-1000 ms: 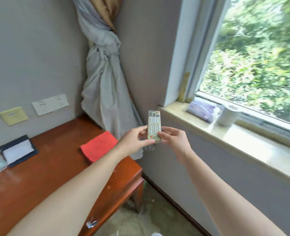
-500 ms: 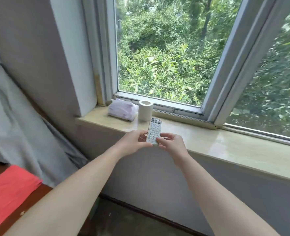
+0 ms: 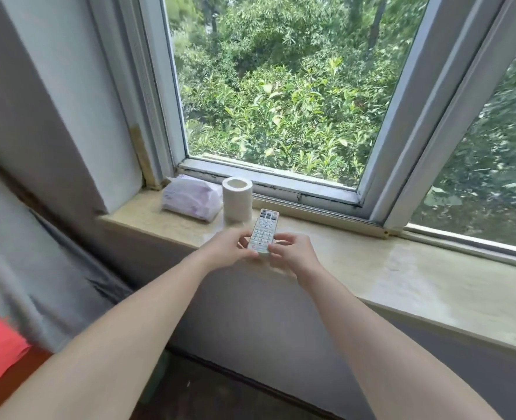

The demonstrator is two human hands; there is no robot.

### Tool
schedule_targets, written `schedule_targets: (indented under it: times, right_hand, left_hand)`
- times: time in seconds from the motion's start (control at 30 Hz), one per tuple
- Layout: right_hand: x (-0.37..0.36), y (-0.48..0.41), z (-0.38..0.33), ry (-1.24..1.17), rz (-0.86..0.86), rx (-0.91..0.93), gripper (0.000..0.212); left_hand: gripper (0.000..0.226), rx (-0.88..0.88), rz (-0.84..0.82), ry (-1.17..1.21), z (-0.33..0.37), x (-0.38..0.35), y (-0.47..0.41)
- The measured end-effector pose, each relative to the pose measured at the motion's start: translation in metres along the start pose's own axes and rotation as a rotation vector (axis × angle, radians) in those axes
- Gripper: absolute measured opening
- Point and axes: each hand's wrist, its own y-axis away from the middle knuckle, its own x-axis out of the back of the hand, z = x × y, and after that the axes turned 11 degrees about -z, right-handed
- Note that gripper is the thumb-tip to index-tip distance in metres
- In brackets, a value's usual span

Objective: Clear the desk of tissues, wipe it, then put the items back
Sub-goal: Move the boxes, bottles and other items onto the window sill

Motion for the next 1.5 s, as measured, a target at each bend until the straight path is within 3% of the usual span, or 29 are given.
schedule_targets:
  times: [0.4, 0.57, 0.67, 0.8, 0.93, 1.2, 1.5]
  right_hand:
    - [0.011, -0.02, -0.012, -0.002, -0.018, 0.008, 0.024]
    - [0.01, -0.016, -0.014, 0.195, 0.018, 0.051, 0.027]
    - [0.01, -0.012, -0.016, 0.342, 0.015, 0.071, 0.027]
    - [0.004, -0.003, -0.023, 0.467, -0.004, 0.086, 0.026]
    - [-0.012, 0.01, -0.032, 0.548, -0.033, 0.105, 0.028]
    - [-0.083, 0.035, -0.051, 0.667, -0.091, 0.159, 0.027]
    - [-0.23, 0.07, -0.063, 0.777, -0.303, 0.253, 0.027]
  left_hand:
    - [0.042, -0.005, -0.003, -0.011, -0.008, 0.005, -0.024]
    - [0.023, 0.029, 0.027, -0.006, -0.014, 0.003, -0.02]
    - [0.031, 0.084, 0.035, -0.022, -0.015, 0.005, -0.013]
    - [0.064, 0.12, 0.055, -0.016, -0.018, 0.011, 0.005]
    - [0.063, 0.114, 0.075, -0.064, -0.021, 0.017, 0.03]
    - [0.056, 0.174, 0.149, -0.16, -0.051, 0.037, 0.121]
    - [0.056, 0.377, 0.27, -0.152, -0.132, 0.063, 0.271]
